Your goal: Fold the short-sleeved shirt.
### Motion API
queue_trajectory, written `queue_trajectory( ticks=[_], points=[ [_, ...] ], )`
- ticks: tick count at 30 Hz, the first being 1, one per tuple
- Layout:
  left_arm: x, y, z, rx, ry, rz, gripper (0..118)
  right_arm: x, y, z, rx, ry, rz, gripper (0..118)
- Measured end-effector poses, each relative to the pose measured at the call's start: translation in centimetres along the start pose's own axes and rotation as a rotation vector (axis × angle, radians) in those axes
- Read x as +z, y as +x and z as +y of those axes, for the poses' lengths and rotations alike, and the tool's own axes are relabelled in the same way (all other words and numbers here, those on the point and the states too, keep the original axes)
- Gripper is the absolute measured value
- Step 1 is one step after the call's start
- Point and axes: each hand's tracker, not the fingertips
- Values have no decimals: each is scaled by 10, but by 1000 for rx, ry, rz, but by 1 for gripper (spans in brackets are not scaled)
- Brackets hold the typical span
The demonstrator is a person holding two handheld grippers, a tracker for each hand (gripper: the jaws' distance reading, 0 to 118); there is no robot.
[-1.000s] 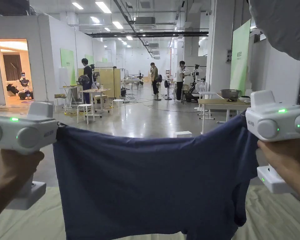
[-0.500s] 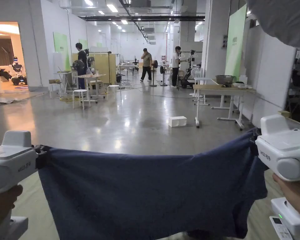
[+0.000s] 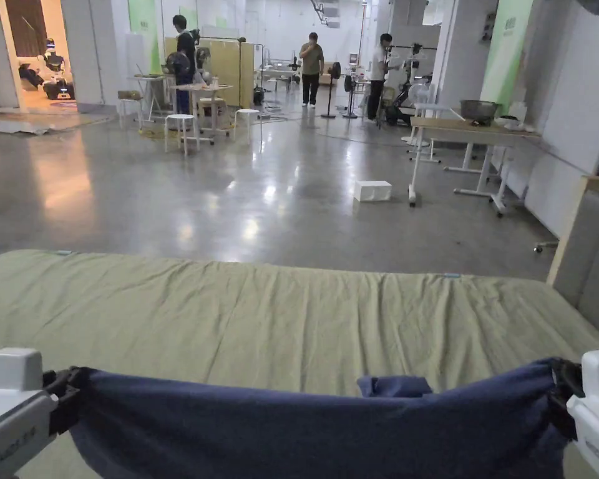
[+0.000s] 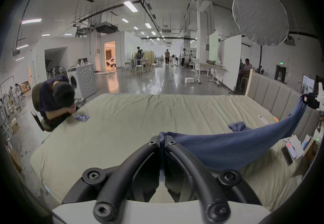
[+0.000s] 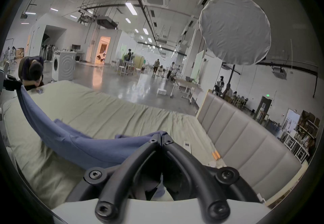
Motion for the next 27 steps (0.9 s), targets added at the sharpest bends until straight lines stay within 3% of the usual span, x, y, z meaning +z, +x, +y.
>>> queue_trajectory(
  ticks=[4,15,18,27],
  points=[
    [15,-1,-43,38,-88,-16,4,24,-13,-41,50,-72,5,0],
    [36,-8,-145,-3,-311,-38,4,56,-38,-139,-14,-380,111,0],
    [34,-10,-166,-27,-396,-33,4,53,-44,-167,4,-535,142,0],
    [13,2,-207,-52,-667,-52,4,26,-59,-225,78,-696,204,0]
  ],
)
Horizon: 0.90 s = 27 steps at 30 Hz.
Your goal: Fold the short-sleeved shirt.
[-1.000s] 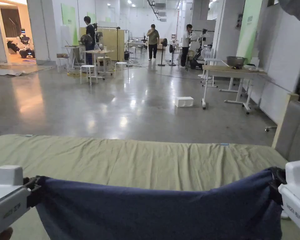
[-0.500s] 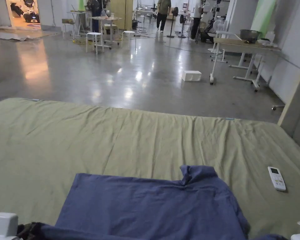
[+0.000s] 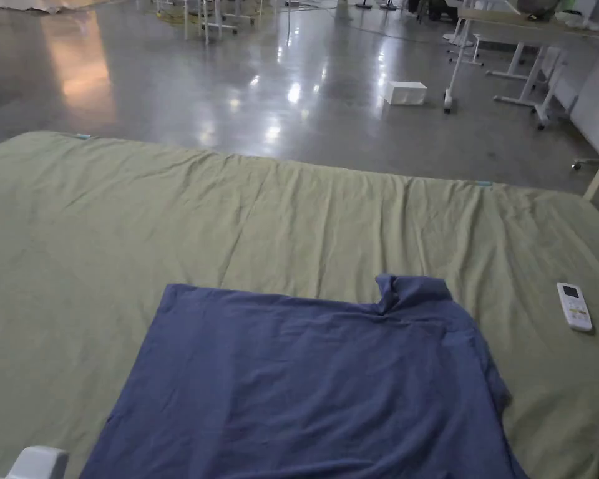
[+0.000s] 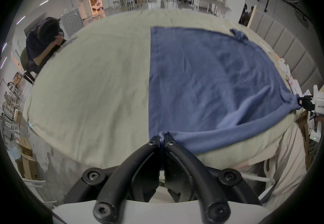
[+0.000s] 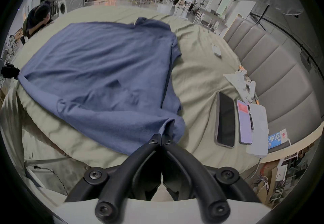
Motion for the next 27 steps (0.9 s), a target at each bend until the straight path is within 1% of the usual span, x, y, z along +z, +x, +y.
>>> queue_trajectory(
  ticks=[2,4,7,9,10,11,12,13,14,15,16,17,21,23,26,27],
  points=[
    [-7,-1,-4,23,-26,-15,4,-8,-2,-4,19,-20,-12,0],
    [-10,-2,-8,41,-24,-18,4,-16,-4,-8,36,-59,-1,0],
    [-13,1,-8,15,-21,-17,5,-24,-8,-12,30,-77,9,1],
    [-11,1,-8,-5,-22,-17,6,-28,-14,-14,56,-91,-5,1],
    [-9,1,-7,-6,-21,-20,9,-27,-18,-12,69,-91,-19,5],
    [-7,1,-6,-9,-18,-23,13,-23,-20,-10,82,-86,-39,13],
    [-3,-1,-4,-4,-13,-34,21,-17,-22,-6,100,-73,-78,33],
    [3,-2,-1,14,1,-53,32,-9,-22,0,95,-47,-102,48],
    [7,-1,2,30,26,-74,46,-2,-22,8,78,-21,-100,63],
    [13,-1,7,49,74,-89,61,7,-20,16,40,23,-86,74],
    [17,0,13,58,118,-97,64,15,-19,25,-3,73,-82,76],
    [22,2,20,68,163,-101,64,24,-18,35,-40,141,-83,77],
    [42,17,60,93,339,-97,64,55,-20,76,-127,398,-88,77],
    [56,30,79,93,450,-83,64,68,-25,96,-148,531,-98,75],
    [80,50,99,119,609,-55,63,82,-35,118,-201,675,-120,59],
    [86,54,104,126,658,-61,60,85,-38,125,-214,713,-125,53]
  ],
)
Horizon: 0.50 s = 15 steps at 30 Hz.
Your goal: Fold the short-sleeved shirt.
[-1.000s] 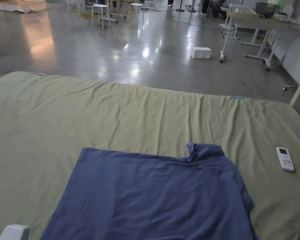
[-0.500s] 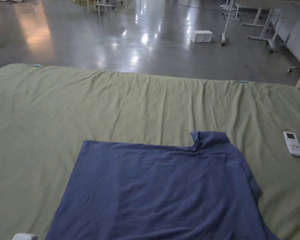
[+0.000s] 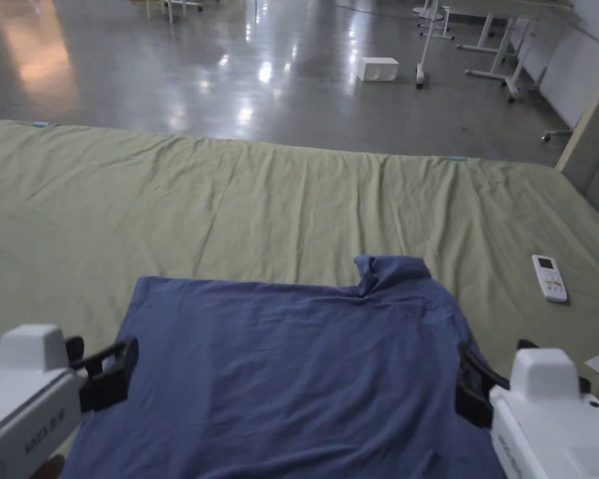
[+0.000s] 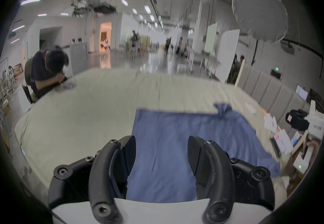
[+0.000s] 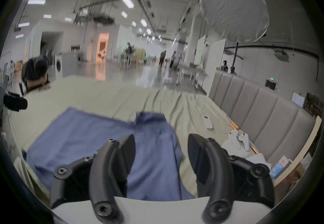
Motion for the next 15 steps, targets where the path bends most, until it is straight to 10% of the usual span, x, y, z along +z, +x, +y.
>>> queue_trajectory(
  ticks=[7,15],
  points=[
    [9,35,28,-86,227,119,14,-4,-26,18,-100,164,-101,22],
    [7,40,27,-29,199,52,1,-5,-33,35,-99,200,-68,0]
  ],
)
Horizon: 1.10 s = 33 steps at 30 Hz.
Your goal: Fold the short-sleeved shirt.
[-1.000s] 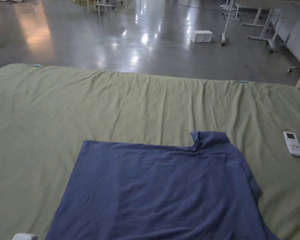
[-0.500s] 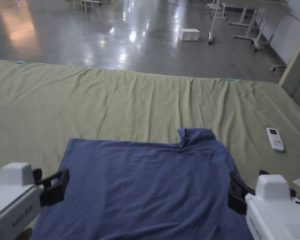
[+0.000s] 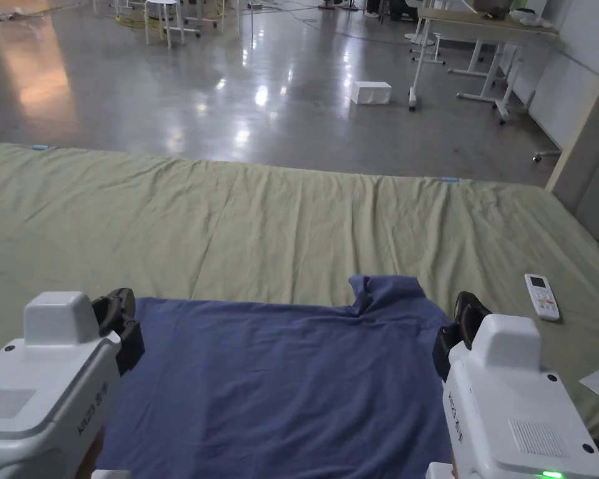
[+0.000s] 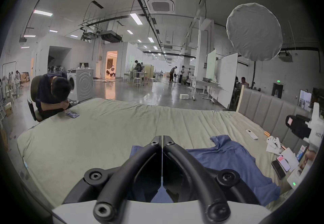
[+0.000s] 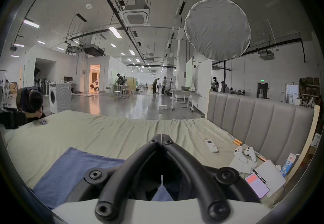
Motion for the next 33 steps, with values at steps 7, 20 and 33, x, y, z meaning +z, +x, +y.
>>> queue_trajectory(
  ticks=[7,20,33],
  points=[
    [-2,-7,-5,-42,-8,18,1,-1,1,2,29,16,47,0],
    [25,-97,-96,16,-571,14,1,-3,9,-33,63,-125,84,0],
    [3,-125,-165,57,-876,125,58,-1,-5,-53,158,-176,121,0]
  ],
)
